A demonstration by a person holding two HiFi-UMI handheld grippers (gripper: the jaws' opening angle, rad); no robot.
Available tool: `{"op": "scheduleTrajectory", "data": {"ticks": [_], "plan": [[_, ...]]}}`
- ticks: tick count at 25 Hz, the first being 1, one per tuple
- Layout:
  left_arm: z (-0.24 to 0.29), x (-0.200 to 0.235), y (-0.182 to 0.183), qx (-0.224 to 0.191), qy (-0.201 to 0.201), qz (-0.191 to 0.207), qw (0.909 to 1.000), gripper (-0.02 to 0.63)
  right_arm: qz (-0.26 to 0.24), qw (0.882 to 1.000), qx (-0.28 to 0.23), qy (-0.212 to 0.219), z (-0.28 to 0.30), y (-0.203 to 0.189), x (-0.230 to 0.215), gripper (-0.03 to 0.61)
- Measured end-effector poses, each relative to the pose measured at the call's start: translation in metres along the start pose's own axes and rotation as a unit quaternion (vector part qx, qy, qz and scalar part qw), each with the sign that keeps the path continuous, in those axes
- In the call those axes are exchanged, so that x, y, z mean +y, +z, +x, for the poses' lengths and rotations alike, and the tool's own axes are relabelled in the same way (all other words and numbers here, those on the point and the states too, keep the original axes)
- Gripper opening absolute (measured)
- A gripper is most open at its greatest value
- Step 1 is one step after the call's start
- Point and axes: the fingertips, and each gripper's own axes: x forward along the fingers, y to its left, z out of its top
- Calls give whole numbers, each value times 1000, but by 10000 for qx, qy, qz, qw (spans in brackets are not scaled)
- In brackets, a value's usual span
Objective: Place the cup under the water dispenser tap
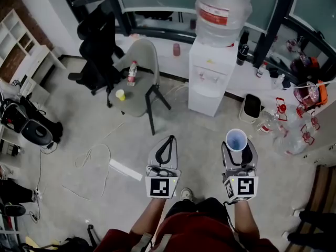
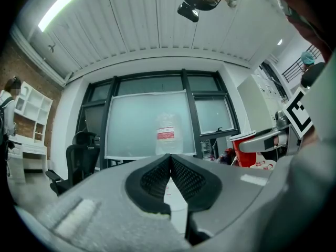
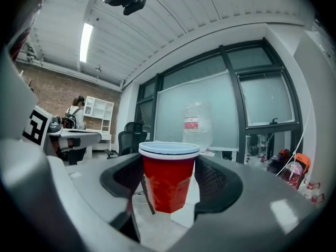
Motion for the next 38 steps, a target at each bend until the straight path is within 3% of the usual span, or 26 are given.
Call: {"op": "scheduleTrajectory", "data": {"ticks": [8,21,27,38], "plan": [[42,10,-6,-61,-23,131,9999,-3,-20,10000,-61,36,45,-5,-13,299],[178,-4,-24,-44,61,219,9997,-3,104,9992,-4,379,155,-24,-94,299],[228,-15,-57,218,83,241,9994,-3,188,9970,-105,739,200,-47,-114,299],[275,-16,-144,664,22,352,9972,-3,317,9923,350,1148,267,-140,-114,298]]}}
